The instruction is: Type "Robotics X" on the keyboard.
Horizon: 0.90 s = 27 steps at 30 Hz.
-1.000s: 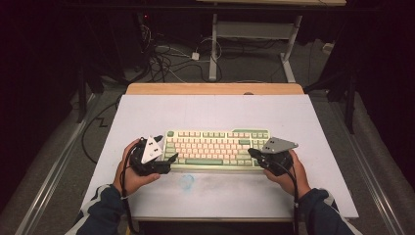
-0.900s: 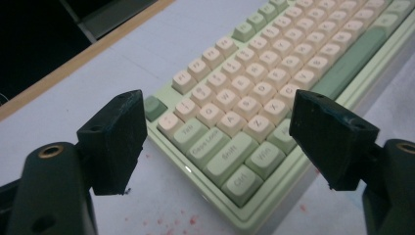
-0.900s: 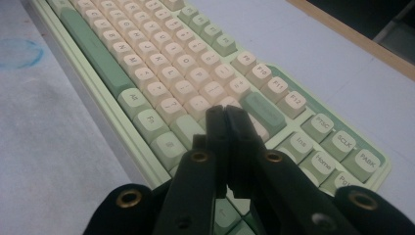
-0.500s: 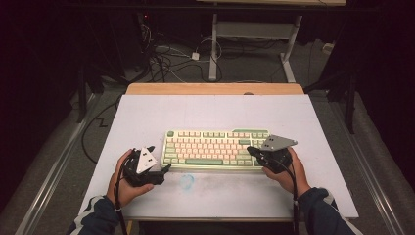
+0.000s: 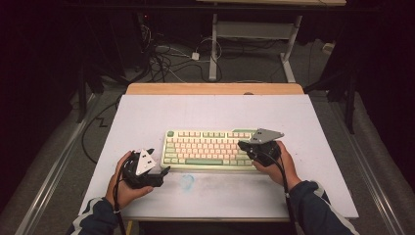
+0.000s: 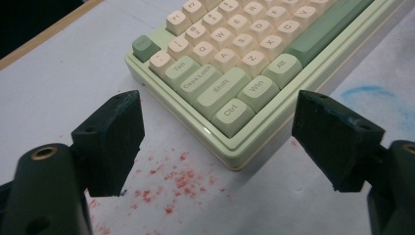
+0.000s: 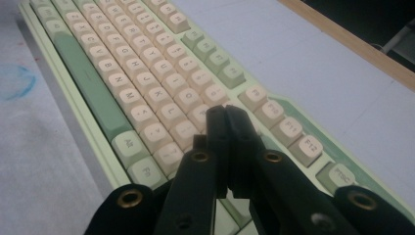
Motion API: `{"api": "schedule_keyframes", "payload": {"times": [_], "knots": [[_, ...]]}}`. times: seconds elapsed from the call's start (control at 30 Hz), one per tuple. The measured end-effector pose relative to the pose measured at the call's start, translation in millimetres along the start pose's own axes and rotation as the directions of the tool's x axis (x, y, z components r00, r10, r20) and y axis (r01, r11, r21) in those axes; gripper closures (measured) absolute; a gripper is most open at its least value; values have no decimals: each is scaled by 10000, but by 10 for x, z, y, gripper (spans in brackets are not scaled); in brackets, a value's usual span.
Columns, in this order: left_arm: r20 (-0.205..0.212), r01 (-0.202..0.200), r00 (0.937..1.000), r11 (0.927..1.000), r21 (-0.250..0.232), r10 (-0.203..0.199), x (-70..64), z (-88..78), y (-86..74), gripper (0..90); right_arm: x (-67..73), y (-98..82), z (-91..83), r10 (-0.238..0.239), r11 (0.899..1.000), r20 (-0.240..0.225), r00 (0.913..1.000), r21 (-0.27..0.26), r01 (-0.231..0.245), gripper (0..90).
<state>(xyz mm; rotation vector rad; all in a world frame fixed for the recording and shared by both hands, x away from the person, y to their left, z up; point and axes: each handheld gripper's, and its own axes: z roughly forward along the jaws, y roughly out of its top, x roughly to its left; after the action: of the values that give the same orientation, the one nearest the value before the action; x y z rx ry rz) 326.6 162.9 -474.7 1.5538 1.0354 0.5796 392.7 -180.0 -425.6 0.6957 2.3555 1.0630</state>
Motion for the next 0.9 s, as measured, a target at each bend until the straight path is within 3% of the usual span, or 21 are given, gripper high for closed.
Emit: {"api": "schedule_keyframes", "payload": {"times": [0.57, 0.9], "knots": [[126, -44, 9999, 9998, 206, 41, -17, 22, -35, 188, 122, 245, 483, -458, 9971, -272, 9986, 593, 473, 900], [161, -78, 9998, 9994, 351, 73, -22, 26, -53, 188, 164, 275, 625, -593, 9922, -217, 9980, 1089, 613, 900]]}}
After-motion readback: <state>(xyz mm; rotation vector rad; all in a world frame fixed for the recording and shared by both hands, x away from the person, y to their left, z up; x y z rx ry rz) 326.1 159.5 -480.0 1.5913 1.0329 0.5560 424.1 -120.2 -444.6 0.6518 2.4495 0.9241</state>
